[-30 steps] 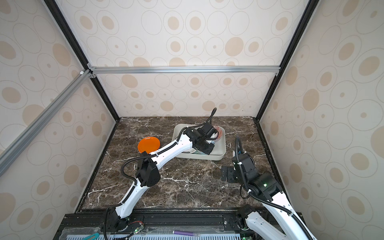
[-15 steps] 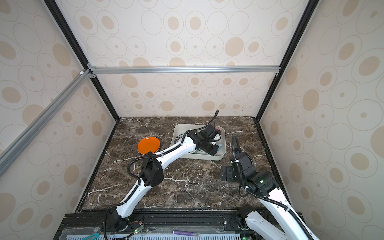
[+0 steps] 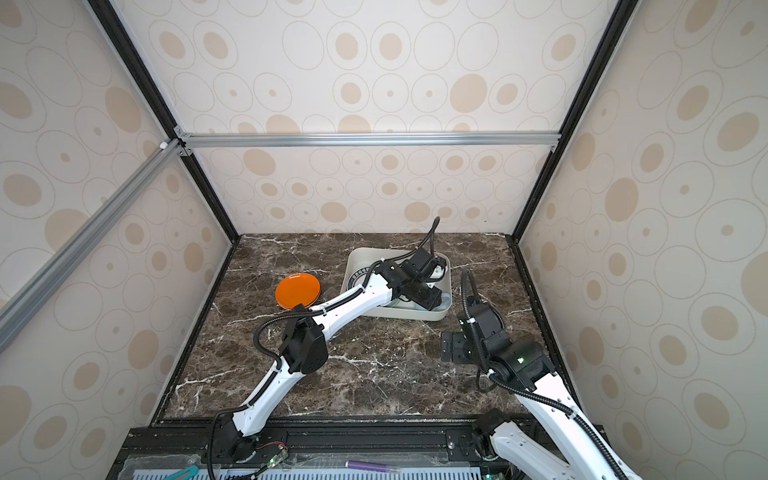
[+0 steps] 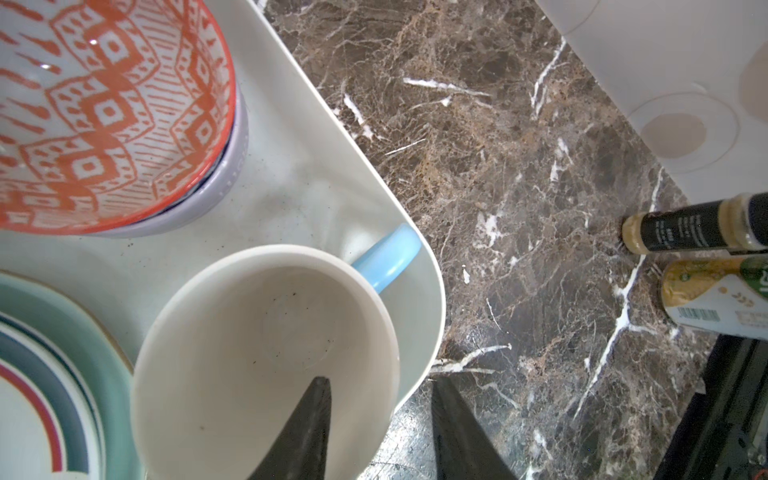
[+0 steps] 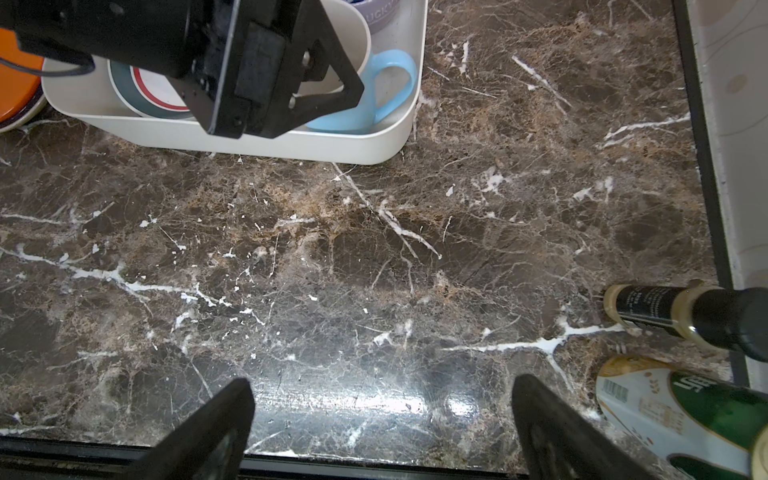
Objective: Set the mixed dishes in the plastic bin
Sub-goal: 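Lower the light-blue mug into the bin corner and open the left gripper, then move the left gripper to the orange plate stack and grasp the top rim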
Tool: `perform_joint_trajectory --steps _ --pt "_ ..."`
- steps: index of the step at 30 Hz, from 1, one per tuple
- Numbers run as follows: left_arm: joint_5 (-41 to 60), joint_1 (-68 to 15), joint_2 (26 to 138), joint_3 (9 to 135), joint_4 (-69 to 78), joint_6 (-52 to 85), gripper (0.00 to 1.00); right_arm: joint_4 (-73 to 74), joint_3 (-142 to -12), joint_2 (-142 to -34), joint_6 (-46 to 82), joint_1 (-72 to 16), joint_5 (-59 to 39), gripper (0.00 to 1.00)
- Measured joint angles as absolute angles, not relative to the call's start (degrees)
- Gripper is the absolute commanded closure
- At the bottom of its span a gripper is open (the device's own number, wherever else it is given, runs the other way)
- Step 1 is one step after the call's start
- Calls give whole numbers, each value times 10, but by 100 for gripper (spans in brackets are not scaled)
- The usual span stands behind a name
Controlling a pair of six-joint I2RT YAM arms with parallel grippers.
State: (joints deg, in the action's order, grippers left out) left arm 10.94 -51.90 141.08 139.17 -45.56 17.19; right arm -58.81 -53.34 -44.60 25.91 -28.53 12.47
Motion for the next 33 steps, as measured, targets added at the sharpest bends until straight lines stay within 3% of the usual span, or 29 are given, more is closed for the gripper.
perform_joint_trajectory --steps 6,13,19,23,33 --pt "52 -514 1343 1353 -463 166 44 -588 -533 -443 259 -285 119 0" --pt "-4 -471 1096 1143 -404 168 32 -587 -538 -461 261 -285 85 0" --pt "3 -284 883 852 -310 199 27 -554 -541 -503 268 -295 33 0" --pt "13 -147 800 696 -285 232 23 -522 -556 -565 272 -337 12 0" --pt "87 -19 779 603 -231 264 24 -401 -652 -791 285 -485 -31 0"
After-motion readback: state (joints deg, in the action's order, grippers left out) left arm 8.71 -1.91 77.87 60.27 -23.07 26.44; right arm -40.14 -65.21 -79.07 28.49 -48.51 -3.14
